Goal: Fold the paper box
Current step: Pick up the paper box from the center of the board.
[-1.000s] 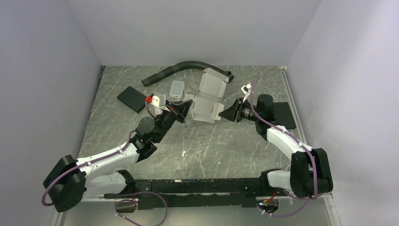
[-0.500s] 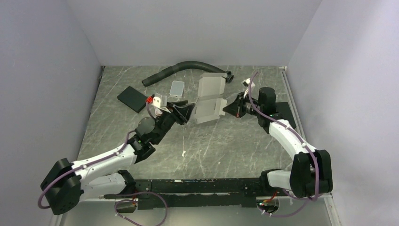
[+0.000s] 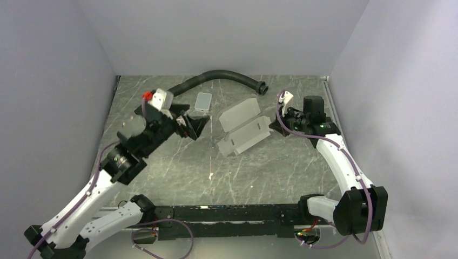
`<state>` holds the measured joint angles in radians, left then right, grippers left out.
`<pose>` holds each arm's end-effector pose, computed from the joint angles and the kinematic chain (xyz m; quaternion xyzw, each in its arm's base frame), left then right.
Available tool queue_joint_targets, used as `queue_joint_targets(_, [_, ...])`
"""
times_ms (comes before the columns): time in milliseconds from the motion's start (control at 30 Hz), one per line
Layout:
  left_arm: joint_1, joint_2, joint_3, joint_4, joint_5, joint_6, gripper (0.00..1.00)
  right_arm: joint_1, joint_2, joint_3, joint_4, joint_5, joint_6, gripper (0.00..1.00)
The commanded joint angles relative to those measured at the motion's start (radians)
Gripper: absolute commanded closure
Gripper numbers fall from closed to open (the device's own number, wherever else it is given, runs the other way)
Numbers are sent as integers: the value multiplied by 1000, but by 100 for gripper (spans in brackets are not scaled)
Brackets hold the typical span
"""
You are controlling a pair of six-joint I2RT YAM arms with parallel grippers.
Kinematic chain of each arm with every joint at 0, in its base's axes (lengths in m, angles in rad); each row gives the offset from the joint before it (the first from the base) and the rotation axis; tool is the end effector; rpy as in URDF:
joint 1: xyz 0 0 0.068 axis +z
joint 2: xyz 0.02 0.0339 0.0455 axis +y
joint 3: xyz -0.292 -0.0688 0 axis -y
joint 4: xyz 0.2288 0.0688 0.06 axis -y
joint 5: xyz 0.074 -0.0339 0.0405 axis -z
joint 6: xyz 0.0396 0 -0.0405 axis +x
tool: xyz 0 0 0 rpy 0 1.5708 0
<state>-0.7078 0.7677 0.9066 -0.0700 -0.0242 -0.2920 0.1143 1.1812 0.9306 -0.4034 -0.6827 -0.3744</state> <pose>0.1081 -0.0913 0.4152 0.1322 0.6694 -0.3431 0.6455 0.2244 0.0509 0.3213 -0.3482 0.7841 0.2436 0.4524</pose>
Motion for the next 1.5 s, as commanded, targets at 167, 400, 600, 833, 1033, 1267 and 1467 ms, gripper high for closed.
queue_joint_targets(167, [189, 346, 252, -199, 543, 35, 0, 9, -58, 44, -137, 67, -237, 100])
queue_joint_targets(400, [192, 575, 415, -182, 759, 50, 1, 48, -36, 46, -149, 98, -257, 100])
queue_joint_targets(600, [190, 691, 474, -189, 815, 29, 8, 64, -23, 47, -147, 113, -254, 100])
queue_joint_targets(833, [109, 809, 547, -307, 725, 85, 14, 70, -17, 47, -144, 112, -247, 100])
queue_joint_targets(1033, [60, 867, 596, -386, 611, 133, 36, 73, -11, 48, -144, 110, -244, 100])
queue_joint_targets(1267, [41, 876, 610, -422, 561, 163, 100, 73, -10, 50, -147, 94, -237, 100])
queue_joint_targets(1467, [33, 761, 453, -283, 519, 201, 100, 71, -13, 59, -164, -55, -215, 84])
